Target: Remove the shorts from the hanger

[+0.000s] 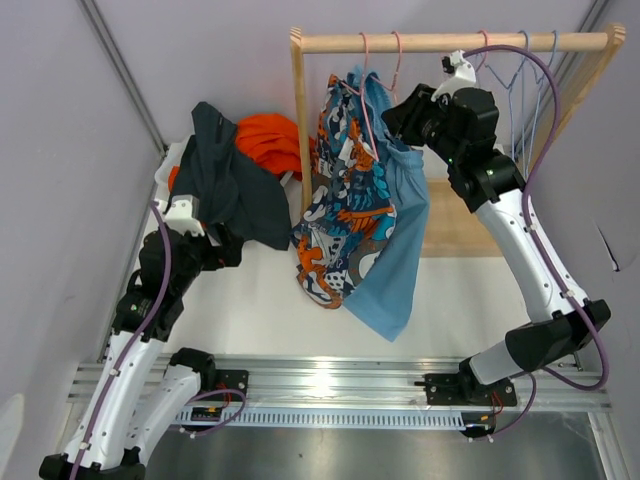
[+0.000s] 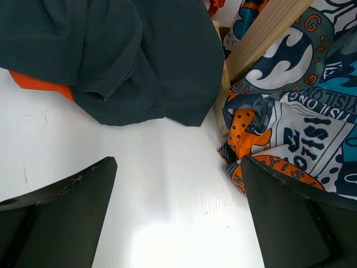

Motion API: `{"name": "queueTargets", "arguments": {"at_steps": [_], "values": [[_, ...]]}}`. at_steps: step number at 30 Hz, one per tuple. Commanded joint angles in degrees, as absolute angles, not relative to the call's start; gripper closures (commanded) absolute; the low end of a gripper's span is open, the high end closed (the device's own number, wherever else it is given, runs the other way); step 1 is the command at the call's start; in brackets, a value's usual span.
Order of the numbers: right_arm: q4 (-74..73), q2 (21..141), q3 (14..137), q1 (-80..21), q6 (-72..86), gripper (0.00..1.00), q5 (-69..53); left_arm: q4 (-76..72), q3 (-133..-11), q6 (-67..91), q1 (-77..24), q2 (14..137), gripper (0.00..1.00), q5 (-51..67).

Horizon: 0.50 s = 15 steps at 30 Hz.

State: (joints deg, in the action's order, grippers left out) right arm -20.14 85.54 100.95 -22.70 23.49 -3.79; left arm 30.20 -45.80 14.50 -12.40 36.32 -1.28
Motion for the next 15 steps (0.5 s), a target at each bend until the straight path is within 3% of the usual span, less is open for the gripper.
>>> {"name": "queueTargets", "arguments": {"at_steps": [1, 3, 7, 12, 15], "values": [[-18.3, 85.3, 101.6, -23.0, 22.9, 0.73, -2.5, 27.7, -45.8, 13.5, -12.4, 35.5, 0.01, -0.4], [-19.1, 85.3, 102.3, -22.9, 22.7, 0.89, -1.9, 27.8, -45.8, 13.4, -12.4, 35.4, 0.01, -0.4], [-20.2, 84.8, 104.7, -22.9, 22.1, 0.99, -1.4, 26.9, -46.7, 13.0, -12.4, 35.4, 0.01, 3.1], [-23.0, 83.8, 109.3, -23.0, 20.7, 1.0, -0.1, 27.7, -53.3, 13.2, -16.6, 37.5, 0.01, 2.2], [-25.2, 82.7, 112.6, -22.9, 20.1, 1.0, 5.3, 28.9, -62.6, 12.9, -26.5, 42.3, 0.01, -4.7]]}}
